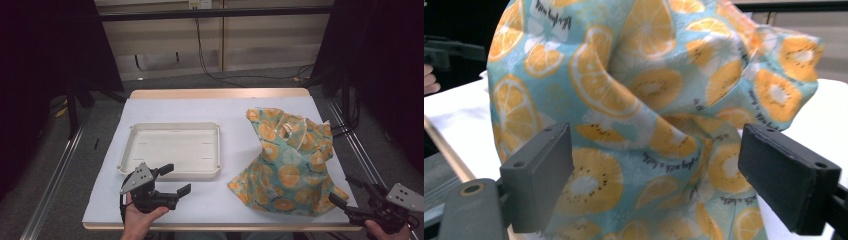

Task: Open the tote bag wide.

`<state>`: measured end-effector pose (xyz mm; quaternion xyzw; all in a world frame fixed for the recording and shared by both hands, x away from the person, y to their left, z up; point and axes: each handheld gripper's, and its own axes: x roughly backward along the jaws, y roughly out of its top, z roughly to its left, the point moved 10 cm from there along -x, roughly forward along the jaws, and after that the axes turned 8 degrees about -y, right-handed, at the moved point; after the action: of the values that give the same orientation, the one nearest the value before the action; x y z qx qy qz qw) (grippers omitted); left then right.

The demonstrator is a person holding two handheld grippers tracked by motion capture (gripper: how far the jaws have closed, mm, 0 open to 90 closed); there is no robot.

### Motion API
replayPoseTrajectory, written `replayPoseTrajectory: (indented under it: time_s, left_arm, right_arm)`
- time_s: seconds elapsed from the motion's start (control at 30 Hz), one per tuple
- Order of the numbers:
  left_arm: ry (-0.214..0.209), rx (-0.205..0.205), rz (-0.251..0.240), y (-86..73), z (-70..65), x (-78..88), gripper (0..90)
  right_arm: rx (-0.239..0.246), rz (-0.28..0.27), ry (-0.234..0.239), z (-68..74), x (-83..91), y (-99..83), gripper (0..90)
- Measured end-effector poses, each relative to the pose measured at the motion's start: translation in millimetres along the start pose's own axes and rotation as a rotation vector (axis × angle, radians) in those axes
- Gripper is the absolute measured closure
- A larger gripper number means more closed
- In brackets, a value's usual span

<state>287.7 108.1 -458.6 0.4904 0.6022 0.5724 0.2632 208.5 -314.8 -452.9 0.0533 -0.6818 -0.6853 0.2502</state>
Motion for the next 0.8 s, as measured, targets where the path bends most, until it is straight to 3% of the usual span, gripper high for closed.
replayPoseTrajectory:
  time_s: [0.27,0.43,0.5,0.6,0.7,0.8]
  left_arm:
    - [-0.003,0.005,0.001,-0.6,-1.4,-1.2,14.8]
    - [-0.004,0.019,0.007,-0.7,-0.9,-2.5,14.1]
    - [0.001,0.024,0.011,-1.5,-1.4,-2.6,15.7]
    - [-0.024,0.026,0.007,-1.6,-5.5,-4.4,20.2]
    - [-0.035,0.021,0.022,-0.8,-9.2,-6.2,26.7]
    - [-0.042,0.006,0.032,3.7,-11.2,-11.0,32.1]
  right_arm:
    - [-0.067,0.011,0.037,-0.8,0.7,0.7,18.9]
    - [-0.078,0.013,0.048,-4.5,1.2,2.6,21.8]
    - [-0.076,0.013,0.051,-4.4,0.5,4.3,23.1]
    - [-0.076,0.009,0.058,-3.1,0.7,8.6,24.4]
    - [-0.031,0.029,0.043,-4.3,-0.8,12.4,24.8]
    - [-0.019,0.035,0.051,-3.5,-0.4,21.0,26.5]
